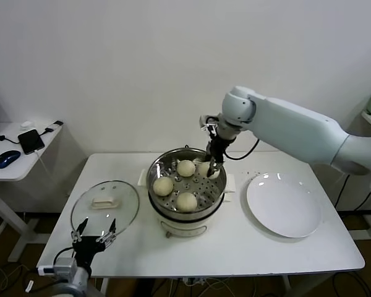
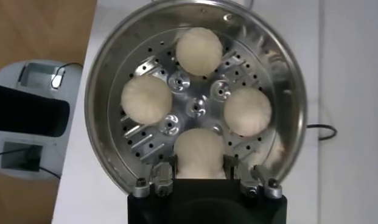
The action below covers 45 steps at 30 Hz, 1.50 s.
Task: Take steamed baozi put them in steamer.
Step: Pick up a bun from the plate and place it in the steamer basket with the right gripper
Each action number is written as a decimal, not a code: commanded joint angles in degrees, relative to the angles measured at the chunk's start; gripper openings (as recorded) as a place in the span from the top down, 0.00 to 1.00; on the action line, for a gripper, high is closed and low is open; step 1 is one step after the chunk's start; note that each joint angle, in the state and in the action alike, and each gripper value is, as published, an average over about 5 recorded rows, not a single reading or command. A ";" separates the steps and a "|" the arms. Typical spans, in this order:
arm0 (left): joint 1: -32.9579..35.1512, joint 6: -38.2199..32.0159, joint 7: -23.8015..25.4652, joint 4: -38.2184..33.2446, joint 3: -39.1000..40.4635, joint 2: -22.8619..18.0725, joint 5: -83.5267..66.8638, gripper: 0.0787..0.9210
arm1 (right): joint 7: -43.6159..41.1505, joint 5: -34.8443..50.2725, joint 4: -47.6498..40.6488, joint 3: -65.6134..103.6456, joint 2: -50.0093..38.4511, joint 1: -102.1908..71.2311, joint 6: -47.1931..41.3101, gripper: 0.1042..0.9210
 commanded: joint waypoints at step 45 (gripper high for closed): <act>-0.01 -0.43 -0.37 0.24 0.04 -0.78 -0.02 0.12 | 6.02 -6.73 0.76 7.08 -0.40 -6.18 -3.93 0.13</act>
